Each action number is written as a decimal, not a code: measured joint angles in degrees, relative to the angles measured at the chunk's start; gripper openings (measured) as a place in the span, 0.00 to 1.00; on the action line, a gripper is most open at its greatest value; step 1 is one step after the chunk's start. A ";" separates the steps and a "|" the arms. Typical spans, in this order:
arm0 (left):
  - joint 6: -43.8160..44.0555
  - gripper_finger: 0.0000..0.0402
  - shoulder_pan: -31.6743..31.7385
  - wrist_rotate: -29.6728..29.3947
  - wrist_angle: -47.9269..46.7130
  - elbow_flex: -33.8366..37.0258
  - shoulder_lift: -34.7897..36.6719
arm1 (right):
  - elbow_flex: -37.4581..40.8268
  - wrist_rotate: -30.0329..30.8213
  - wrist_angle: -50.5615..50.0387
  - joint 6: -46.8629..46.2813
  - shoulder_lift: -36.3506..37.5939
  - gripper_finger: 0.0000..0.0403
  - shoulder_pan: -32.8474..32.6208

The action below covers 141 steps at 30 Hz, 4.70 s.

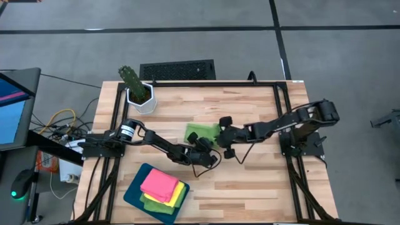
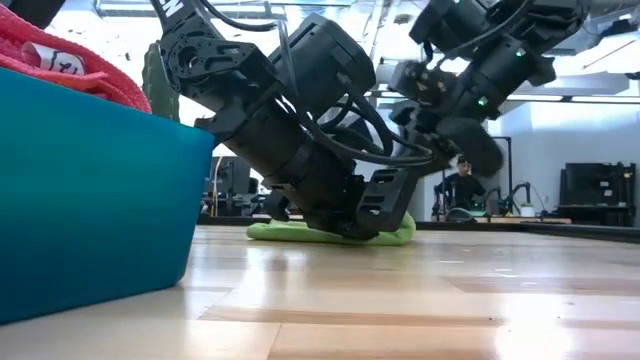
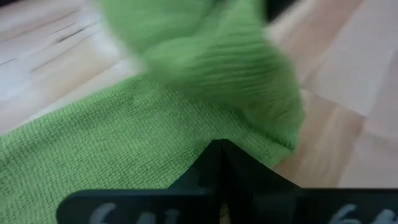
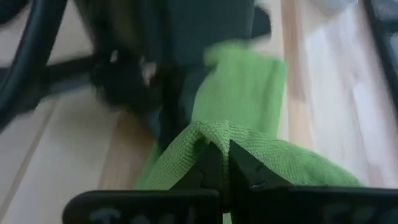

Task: Fold microfiber towels
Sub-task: Fold the green microfiber, then stack the folded green microfiber on the pink microfiber cloth in the blue bin

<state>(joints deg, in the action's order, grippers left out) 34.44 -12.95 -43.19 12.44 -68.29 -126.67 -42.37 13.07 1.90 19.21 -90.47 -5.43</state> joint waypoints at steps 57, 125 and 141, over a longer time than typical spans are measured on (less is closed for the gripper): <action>3.40 0.00 -12.33 -1.19 -45.83 -1.76 16.10 | -0.11 -6.95 14.85 4.21 -0.71 0.06 -1.29; 6.26 0.00 -10.45 0.45 -17.37 15.26 15.98 | -13.33 -8.57 23.86 10.83 -20.34 0.45 -0.88; 6.01 0.00 -10.45 0.99 -16.21 15.23 15.98 | -8.42 -4.28 15.44 -6.08 -8.95 0.51 -1.54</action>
<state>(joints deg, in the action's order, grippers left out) 40.45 -23.40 -42.20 -3.76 -53.06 -110.69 -50.79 8.79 17.34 13.13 -99.42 -6.96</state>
